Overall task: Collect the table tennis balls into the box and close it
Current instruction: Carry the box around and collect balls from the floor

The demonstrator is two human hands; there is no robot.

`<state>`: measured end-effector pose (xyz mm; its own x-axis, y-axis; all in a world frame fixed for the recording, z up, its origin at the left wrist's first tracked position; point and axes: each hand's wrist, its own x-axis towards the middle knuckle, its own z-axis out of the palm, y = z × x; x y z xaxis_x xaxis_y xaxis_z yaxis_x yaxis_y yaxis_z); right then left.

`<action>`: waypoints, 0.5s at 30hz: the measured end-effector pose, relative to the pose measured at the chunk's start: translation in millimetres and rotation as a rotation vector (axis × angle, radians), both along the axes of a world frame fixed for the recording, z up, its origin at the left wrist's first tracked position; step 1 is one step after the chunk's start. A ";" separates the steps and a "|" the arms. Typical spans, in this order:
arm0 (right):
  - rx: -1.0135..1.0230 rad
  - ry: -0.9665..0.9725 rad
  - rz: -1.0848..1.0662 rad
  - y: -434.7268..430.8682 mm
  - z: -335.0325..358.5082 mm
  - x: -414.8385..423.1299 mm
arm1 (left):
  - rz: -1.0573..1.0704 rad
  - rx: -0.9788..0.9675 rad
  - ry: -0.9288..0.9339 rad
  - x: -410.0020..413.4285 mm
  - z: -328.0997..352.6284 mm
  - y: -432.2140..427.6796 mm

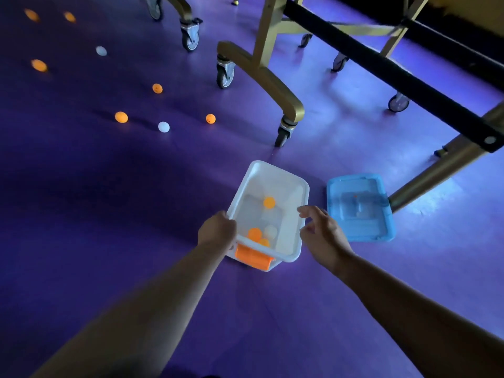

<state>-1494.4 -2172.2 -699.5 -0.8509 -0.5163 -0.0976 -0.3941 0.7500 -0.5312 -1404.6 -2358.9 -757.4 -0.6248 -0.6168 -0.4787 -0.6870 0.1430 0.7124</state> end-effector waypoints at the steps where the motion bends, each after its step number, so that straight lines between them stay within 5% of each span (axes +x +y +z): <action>1: -0.004 0.002 0.020 -12.3 5.2 0.4 | 0.011 -0.055 -0.008 6.1 1.8 -8.6; 8: -0.002 -0.002 0.201 -133.0 43.3 11.9 | 0.147 -0.066 0.097 58.1 45.2 -101.9; 15: 0.109 0.082 0.474 -254.9 153.6 37.3 | 0.405 -0.107 0.145 136.7 140.8 -191.3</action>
<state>-1457.1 -2427.1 -545.9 -0.5318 -0.8390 -0.1151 -0.7427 0.5274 -0.4127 -1267.8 -2550.2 -616.6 -0.3784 -0.8672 -0.3237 -0.5970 -0.0386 0.8013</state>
